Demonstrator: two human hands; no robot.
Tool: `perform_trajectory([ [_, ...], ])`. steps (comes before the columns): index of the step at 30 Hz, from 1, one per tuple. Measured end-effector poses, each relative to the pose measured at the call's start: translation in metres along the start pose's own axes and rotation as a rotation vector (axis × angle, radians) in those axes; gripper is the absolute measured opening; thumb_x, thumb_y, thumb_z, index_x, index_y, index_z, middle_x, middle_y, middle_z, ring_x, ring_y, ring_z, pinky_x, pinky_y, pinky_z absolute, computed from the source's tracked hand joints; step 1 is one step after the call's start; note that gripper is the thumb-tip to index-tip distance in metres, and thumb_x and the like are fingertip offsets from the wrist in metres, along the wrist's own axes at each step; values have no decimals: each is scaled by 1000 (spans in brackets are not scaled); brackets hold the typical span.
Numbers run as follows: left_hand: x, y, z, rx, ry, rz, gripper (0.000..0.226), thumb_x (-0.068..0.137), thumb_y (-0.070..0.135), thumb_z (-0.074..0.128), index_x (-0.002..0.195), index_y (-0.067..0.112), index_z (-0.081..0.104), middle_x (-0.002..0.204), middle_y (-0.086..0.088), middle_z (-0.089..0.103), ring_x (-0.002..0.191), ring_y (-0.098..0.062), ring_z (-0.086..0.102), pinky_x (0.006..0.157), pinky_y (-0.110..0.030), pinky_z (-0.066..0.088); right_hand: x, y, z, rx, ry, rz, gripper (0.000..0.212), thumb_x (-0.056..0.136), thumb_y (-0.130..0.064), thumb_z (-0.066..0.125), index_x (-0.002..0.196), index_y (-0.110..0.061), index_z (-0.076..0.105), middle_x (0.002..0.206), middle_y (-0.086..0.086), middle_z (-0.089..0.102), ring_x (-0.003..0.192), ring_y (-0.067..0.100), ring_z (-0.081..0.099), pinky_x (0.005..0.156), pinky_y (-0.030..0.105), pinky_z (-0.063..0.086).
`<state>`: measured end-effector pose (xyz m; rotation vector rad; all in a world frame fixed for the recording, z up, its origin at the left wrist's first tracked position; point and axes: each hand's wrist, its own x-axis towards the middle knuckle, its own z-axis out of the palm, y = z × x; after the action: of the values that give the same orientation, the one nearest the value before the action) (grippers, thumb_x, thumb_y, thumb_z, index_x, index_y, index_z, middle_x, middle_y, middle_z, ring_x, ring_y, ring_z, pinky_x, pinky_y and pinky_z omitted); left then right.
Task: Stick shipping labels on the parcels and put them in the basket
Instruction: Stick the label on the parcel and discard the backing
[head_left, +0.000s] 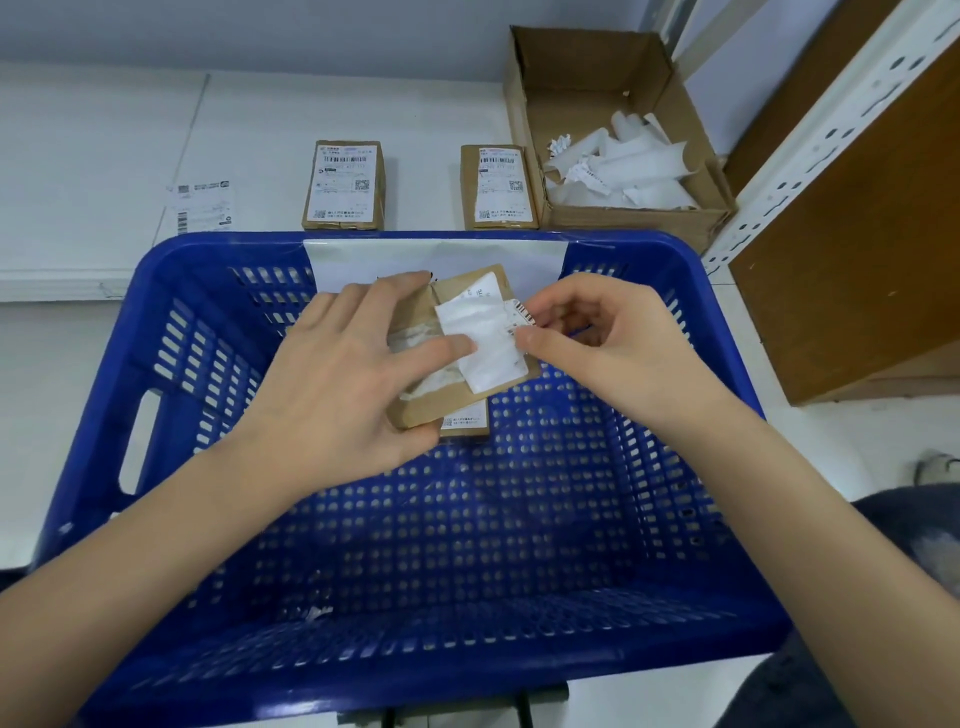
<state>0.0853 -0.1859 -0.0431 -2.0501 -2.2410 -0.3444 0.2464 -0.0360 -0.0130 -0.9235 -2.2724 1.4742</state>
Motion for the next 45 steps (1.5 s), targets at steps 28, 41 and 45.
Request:
perform_trajectory([
  [28, -5, 8, 8, 240, 53, 170, 64, 59, 32, 77, 118, 20, 55, 135, -30, 48, 110, -46, 52, 86, -51, 33, 5, 12, 18, -92, 133, 108, 36, 76, -47, 72, 74, -11, 70, 68, 2, 66, 60, 6, 57, 60, 20, 48],
  [41, -6, 11, 10, 250, 114, 233, 46, 68, 19, 70, 113, 14, 64, 129, -32, 52, 106, -48, 56, 86, -51, 33, -2, 17, 32, -234, 192, 49, 19, 80, -31, 74, 66, -27, 61, 66, -9, 62, 65, 11, 59, 68, 37, 54],
  [45, -5, 9, 4, 230, 81, 141, 63, 56, 28, 81, 116, 18, 66, 133, -30, 50, 109, -48, 53, 86, -51, 33, -6, 9, 28, -26, 44, 35, 48, 92, -37, 57, 84, 10, 62, 81, 30, 61, 76, 44, 55, 66, 36, 45],
])
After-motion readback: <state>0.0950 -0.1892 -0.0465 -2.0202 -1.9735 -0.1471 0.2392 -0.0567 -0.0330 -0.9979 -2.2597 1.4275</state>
